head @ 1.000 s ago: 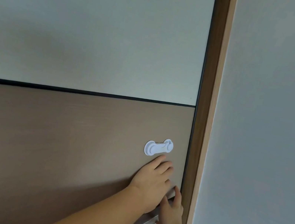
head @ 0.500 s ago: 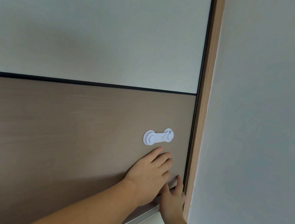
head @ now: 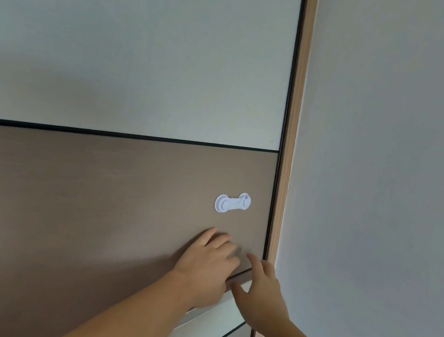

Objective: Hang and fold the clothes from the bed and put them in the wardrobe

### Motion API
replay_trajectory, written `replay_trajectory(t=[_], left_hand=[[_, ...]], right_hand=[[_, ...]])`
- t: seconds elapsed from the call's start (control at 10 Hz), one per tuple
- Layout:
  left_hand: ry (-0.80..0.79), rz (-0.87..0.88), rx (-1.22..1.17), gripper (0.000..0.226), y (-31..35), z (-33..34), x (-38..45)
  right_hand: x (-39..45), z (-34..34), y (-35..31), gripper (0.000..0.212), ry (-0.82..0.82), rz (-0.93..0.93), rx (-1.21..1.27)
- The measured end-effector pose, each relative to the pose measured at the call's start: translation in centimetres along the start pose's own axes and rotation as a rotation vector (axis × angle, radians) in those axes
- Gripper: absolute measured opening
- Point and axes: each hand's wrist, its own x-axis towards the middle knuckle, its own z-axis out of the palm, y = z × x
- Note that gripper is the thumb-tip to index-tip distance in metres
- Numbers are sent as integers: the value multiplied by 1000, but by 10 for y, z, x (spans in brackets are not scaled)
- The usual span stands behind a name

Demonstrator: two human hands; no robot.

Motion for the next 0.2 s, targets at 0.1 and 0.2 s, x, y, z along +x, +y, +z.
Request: replay_trajectory(t=[0.1,0.2], left_hand=[[-48,-86,-60,34,1,-22,-40],[-38,-208,-196,29,2,-41,-91]], right_hand=[[-31,-22,-22,66,-9,-18,-181],[-77,-36,-49,67,-1,-17,-287]])
